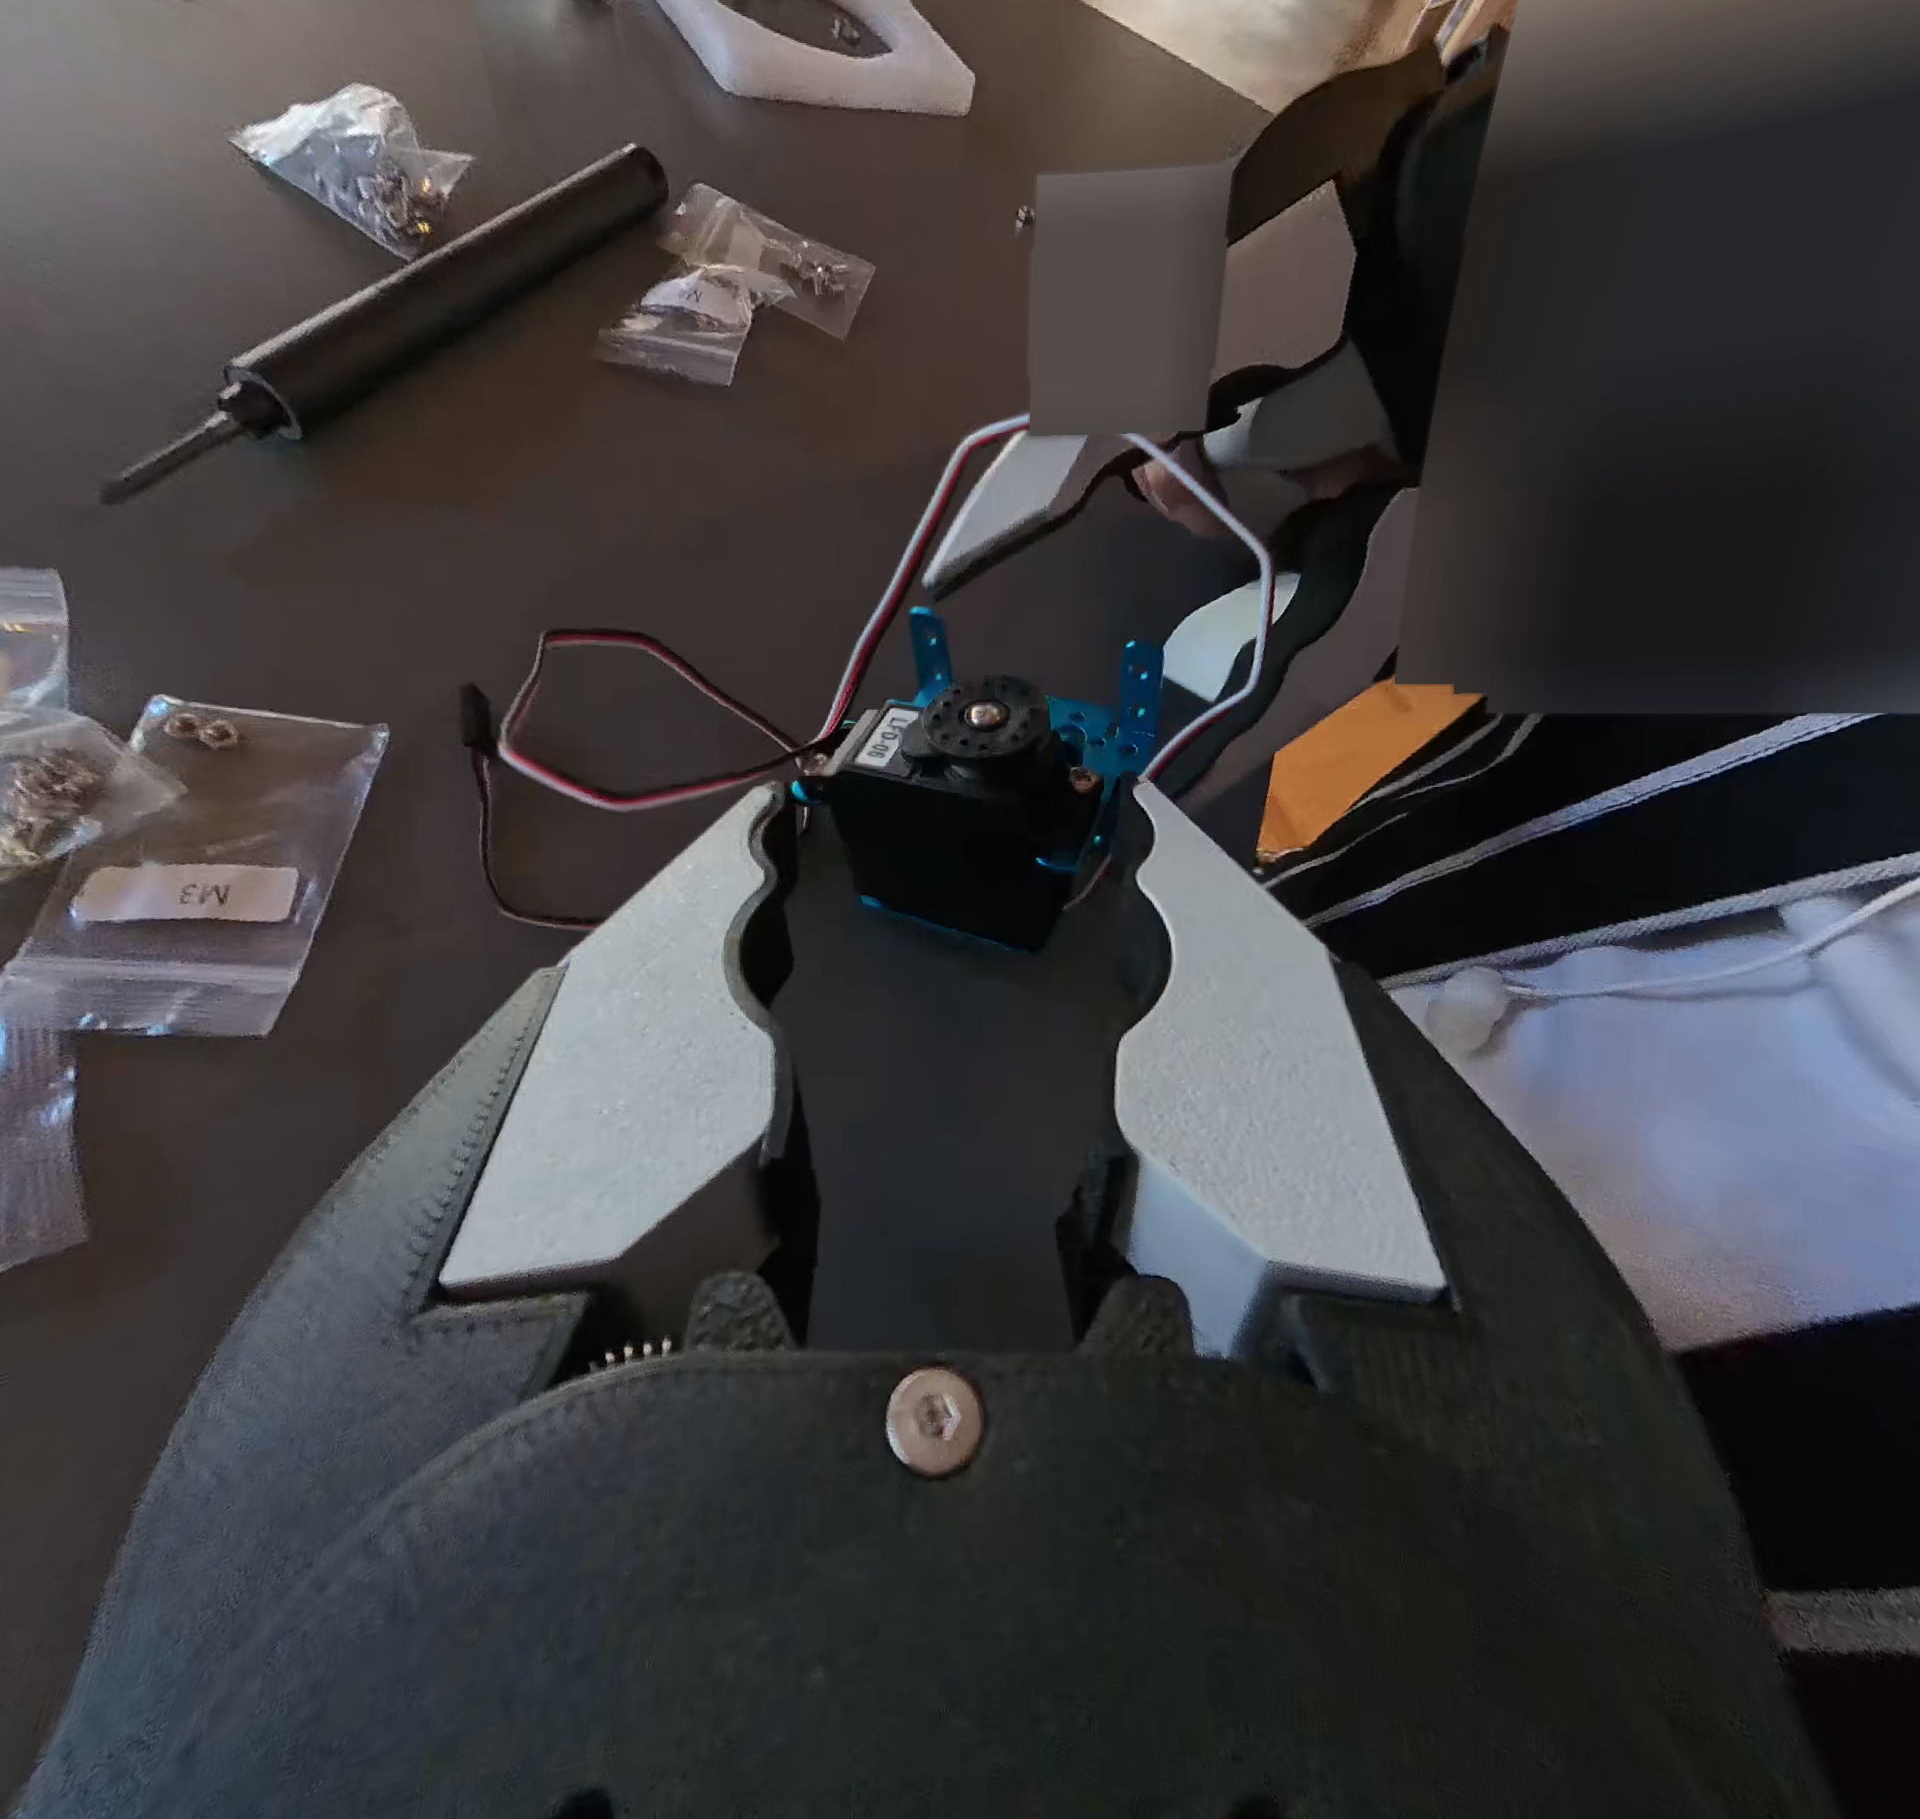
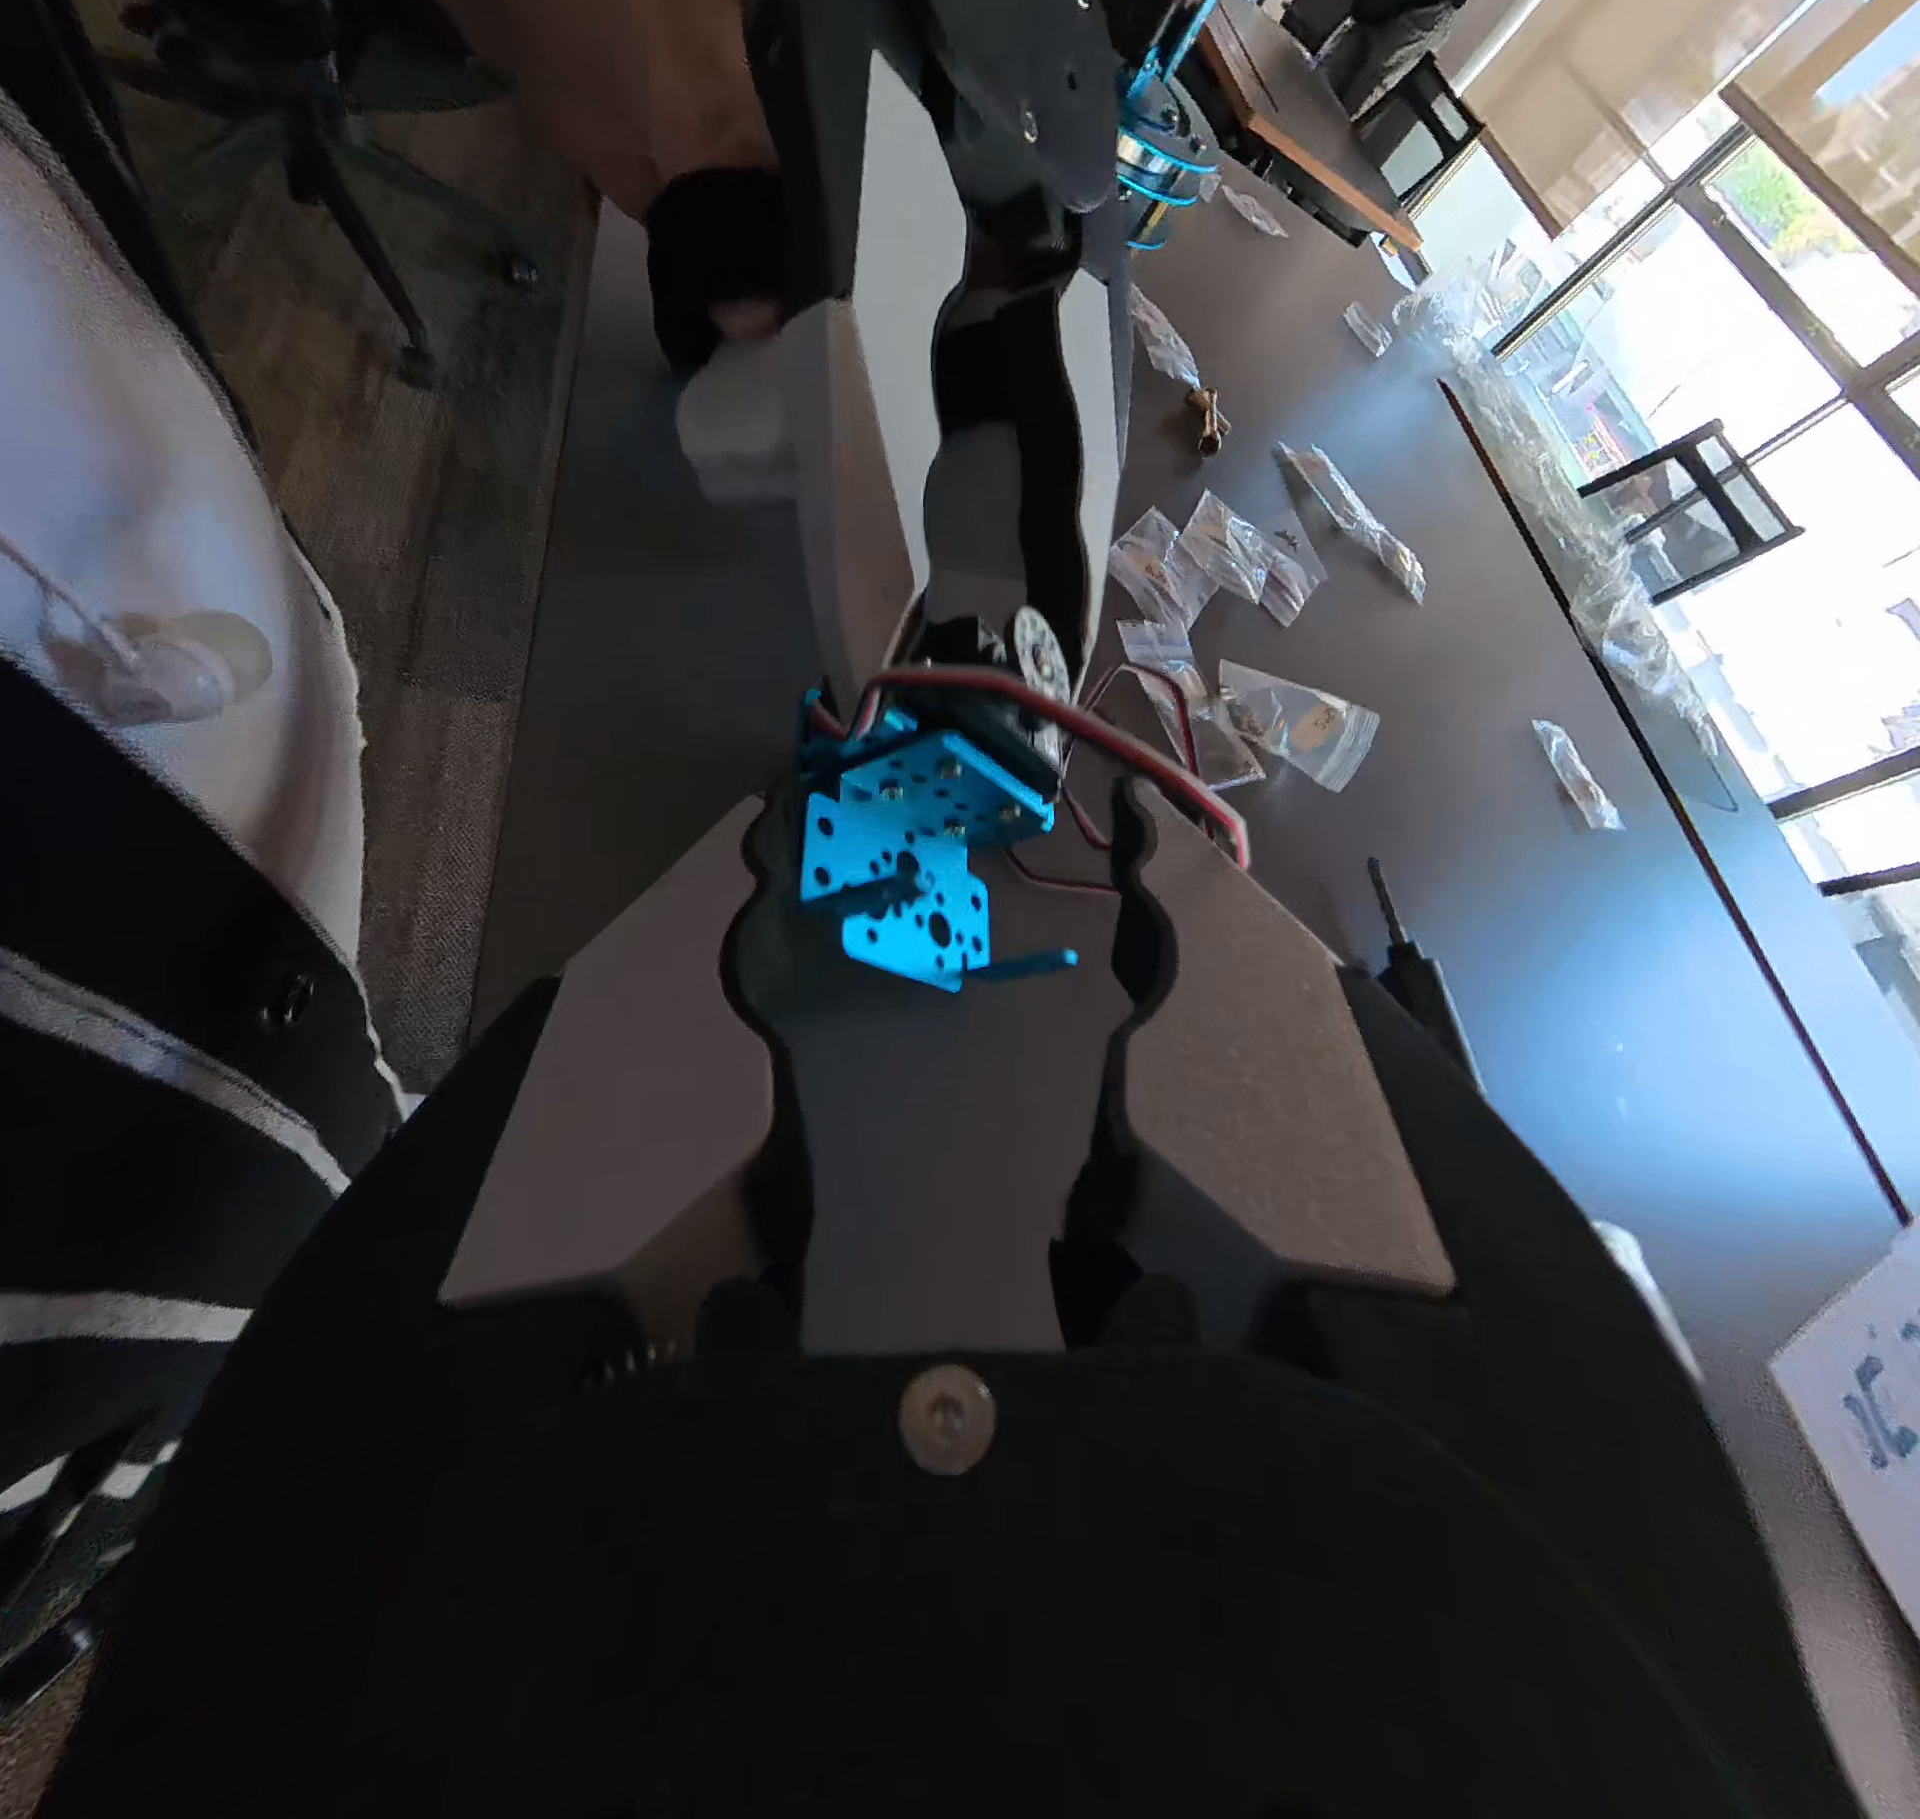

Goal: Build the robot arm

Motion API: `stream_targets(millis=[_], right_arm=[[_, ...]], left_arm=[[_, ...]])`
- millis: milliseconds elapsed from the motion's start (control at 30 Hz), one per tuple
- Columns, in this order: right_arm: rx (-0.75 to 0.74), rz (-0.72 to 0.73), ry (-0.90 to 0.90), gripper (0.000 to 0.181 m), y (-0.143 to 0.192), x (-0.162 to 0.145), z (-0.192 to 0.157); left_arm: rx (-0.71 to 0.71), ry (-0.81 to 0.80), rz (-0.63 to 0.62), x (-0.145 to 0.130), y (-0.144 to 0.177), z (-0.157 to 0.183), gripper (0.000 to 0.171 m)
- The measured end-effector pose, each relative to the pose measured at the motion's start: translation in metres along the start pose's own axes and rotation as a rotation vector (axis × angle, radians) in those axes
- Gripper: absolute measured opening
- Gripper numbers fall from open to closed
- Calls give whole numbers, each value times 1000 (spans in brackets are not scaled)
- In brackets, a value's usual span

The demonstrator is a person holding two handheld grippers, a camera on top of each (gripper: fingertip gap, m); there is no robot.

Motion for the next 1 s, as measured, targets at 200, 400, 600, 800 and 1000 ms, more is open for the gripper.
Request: stream_targets(millis=[200, 400, 600, 800, 1000], right_arm=[[66, -10, -65, 46, 6, -13, -8], [142, 20, 1, 8, -6, -7, -12], [239, 97, -296, 0, 8, 8, 25], [569, 0, -879, 0, 2, -8, 58], [849, 12, -1240, 1, -2, -19, 69]], left_arm=[[-94, 161, -17, -2, 8, -6, 59], [-191, 373, -22, -2, 10, -15, 59], [-453, 642, 95, 18, 22, -14, 51], [-450, 582, 142, 22, 25, -19, 66], [-404, 476, 124, 20, 24, -13, 60]])
Point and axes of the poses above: each gripper's, where its closed fingertips meet, y back along the fingers, x out of its top, z = x × y across the jaws, the point moved 4 cm from there along y, back along the fingers, and after that the axes turned 12 degrees about y, right-handed, at the moved point
